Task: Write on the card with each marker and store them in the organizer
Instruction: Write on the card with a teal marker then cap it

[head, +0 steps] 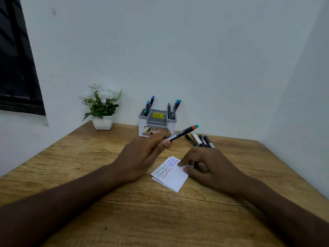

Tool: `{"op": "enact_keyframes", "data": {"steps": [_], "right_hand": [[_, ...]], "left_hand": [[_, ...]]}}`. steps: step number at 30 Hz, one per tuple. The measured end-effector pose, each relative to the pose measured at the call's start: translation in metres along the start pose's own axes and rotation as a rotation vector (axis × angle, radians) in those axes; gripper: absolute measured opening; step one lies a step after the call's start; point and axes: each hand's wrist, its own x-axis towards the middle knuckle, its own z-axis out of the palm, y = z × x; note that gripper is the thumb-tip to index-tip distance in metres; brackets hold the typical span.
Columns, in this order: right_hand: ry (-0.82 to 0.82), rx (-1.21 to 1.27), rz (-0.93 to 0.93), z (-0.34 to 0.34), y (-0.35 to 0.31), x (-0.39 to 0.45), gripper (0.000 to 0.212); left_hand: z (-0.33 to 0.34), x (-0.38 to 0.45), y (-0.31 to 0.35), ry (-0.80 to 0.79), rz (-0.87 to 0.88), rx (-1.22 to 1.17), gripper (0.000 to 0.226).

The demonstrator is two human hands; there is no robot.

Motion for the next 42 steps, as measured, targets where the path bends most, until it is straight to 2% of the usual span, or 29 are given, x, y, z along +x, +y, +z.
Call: {"op": "enact_keyframes", "data": {"steps": [2,4,6,9,11,15,18,22,23,27,30,36,42], "right_hand": [[0.098,0.050,0.056,-0.001,-0.006,-0.001,0.030],[0.171,0.221,0.119,-0.002,-0.018,0.000,0.039],[0.126,0.458,0.121,0.002,-0.032,0.001,0.041],[0.134,0.690,0.195,0.010,-0.039,0.003,0.050],[0.259,0.795,0.257,0.011,-0.035,0.005,0.056],[0.570,1.071,0.371,0.003,-0.023,0.008,0.053],[0.583,1.200,0.475,0.000,-0.020,0.009,0.048],[0.424,1.155,0.501,0.002,-0.028,0.004,0.008],[0.389,1.102,0.482,0.003,-0.031,0.002,0.005],[0.197,0.830,0.422,0.008,-0.052,0.000,0.014],[0.099,0.724,0.418,0.014,-0.060,0.000,0.015],[0.108,0.526,0.402,0.016,-0.060,-0.001,0.013],[0.081,0.490,0.393,0.017,-0.062,0.000,0.009]], "left_hand": [[0.001,-0.002,0.004,-0.032,0.009,0.019,0.029],[0.003,-0.003,0.007,-0.072,0.028,0.040,0.028],[0.006,-0.004,0.011,-0.097,0.038,0.045,0.026],[0.008,-0.005,0.013,-0.140,0.044,0.068,0.039],[0.002,-0.004,0.008,-0.210,0.048,0.175,0.050],[-0.018,-0.001,-0.017,-0.399,0.066,0.336,0.041],[-0.023,0.001,-0.029,-0.495,0.049,0.289,0.039],[-0.022,0.003,-0.034,-0.542,0.041,0.242,0.043],[-0.021,0.003,-0.035,-0.545,0.041,0.243,0.044],[-0.020,0.003,-0.037,-0.533,0.063,0.235,0.042],[-0.020,0.003,-0.037,-0.525,0.087,0.239,0.047],[-0.019,0.003,-0.040,-0.523,0.101,0.264,0.048],[-0.020,0.004,-0.039,-0.525,0.103,0.273,0.048]]}}
